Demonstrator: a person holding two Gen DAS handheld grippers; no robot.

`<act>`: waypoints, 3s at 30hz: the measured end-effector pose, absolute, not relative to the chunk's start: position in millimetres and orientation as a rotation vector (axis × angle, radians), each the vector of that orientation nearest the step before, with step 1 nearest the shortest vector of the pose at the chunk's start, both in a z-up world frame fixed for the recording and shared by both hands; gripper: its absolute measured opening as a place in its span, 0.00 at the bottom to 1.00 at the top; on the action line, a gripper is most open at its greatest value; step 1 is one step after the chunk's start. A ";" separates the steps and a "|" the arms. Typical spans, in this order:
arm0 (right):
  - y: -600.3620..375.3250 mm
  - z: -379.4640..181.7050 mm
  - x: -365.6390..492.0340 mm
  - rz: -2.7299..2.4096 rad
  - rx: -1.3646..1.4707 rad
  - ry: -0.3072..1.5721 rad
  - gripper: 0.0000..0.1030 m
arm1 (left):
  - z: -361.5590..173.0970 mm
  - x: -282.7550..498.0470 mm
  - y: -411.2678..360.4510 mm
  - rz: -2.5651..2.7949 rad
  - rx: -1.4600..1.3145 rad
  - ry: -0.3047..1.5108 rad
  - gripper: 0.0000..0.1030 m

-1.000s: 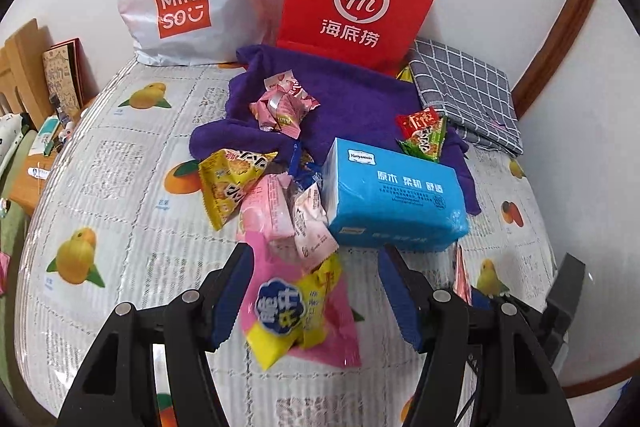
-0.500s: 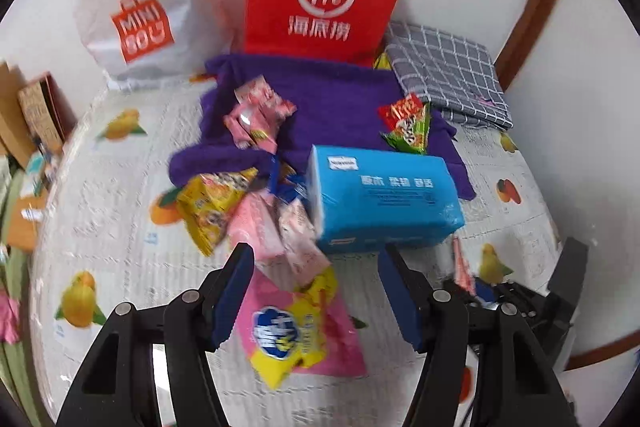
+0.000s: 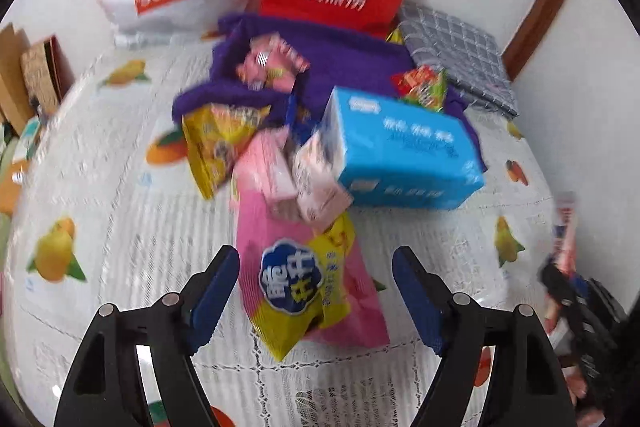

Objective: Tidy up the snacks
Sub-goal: 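Grasp the pink-yellow chip bag with the left gripper while right holds candy stick, then carry the candy stick and pink-yellow chip bag over the purple towel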

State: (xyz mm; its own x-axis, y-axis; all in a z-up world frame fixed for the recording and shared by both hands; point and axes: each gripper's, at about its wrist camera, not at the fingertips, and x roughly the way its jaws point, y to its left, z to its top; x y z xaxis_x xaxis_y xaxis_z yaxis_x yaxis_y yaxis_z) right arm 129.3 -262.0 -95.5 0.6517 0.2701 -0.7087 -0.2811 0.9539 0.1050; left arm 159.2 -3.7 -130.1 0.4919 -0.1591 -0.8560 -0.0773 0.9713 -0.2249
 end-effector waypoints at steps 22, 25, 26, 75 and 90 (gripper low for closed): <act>-280.6 -104.2 120.7 0.270 -0.012 0.891 0.18 | -136.3 145.4 -4.9 -0.106 -0.317 1.100 0.46; -281.5 -95.6 112.3 0.265 0.003 0.873 0.19 | -123.5 136.0 -5.7 -0.141 -0.312 1.081 0.46; -281.1 -92.7 110.8 0.263 0.004 0.868 0.18 | -118.8 132.8 -6.1 -0.145 -0.310 1.071 0.46; -244.0 1.9 269.7 0.325 0.071 0.845 0.18 | -31.6 258.4 29.6 -0.152 -0.272 0.939 0.46; -221.9 -9.0 365.3 0.364 0.118 0.885 0.19 | -28.2 319.2 49.5 -0.106 -0.282 0.935 0.46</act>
